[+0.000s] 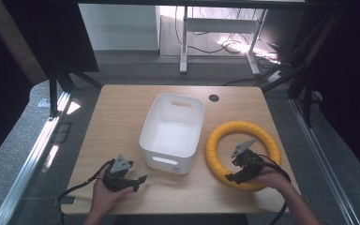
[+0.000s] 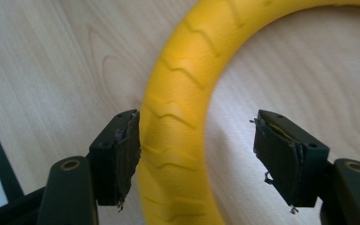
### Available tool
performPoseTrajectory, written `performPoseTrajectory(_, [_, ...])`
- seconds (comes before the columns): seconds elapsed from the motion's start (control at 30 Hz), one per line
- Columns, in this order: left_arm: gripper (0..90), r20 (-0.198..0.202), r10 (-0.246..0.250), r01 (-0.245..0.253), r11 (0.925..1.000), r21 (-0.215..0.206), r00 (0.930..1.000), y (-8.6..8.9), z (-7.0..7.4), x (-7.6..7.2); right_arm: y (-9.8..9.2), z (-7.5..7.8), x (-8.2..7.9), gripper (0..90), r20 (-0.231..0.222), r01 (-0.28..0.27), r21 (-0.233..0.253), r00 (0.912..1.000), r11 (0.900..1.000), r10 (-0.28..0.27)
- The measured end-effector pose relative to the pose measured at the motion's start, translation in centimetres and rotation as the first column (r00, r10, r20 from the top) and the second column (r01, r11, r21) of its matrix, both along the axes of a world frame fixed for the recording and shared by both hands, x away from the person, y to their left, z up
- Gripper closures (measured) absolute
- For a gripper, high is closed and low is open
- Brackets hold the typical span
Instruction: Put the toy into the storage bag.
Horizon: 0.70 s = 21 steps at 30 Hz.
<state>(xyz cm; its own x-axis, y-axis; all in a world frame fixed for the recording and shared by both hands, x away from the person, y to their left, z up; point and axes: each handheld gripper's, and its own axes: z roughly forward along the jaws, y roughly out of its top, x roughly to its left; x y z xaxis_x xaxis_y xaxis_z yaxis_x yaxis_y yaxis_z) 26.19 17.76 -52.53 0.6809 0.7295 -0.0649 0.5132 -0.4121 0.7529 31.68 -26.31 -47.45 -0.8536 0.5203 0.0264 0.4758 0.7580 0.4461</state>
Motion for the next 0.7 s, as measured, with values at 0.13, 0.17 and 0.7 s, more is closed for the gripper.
performPoseTrajectory(0.13, [20.8,-0.003,-0.002,0.002,1.0,0.002,1.0,-0.1,-0.1,0.0,0.7,-0.9,-0.3,32.9,-0.038,-0.029,-0.055,0.9989,0.998,0.027])
performPoseTrajectory(0.17, [20.8,-0.003,-0.002,0.002,1.0,0.001,1.0,-0.1,-0.1,0.0,0.9,-1.1,-0.4,33.2,-0.044,-0.036,-0.068,0.9985,0.997,0.033])
performPoseTrajectory(0.7, [20.9,-0.007,-0.004,0.004,1.0,0.004,1.0,-0.2,-0.3,0.1,2.9,-2.7,-0.2,43.8,-0.123,-0.12,-0.246,0.9882,0.962,0.092])
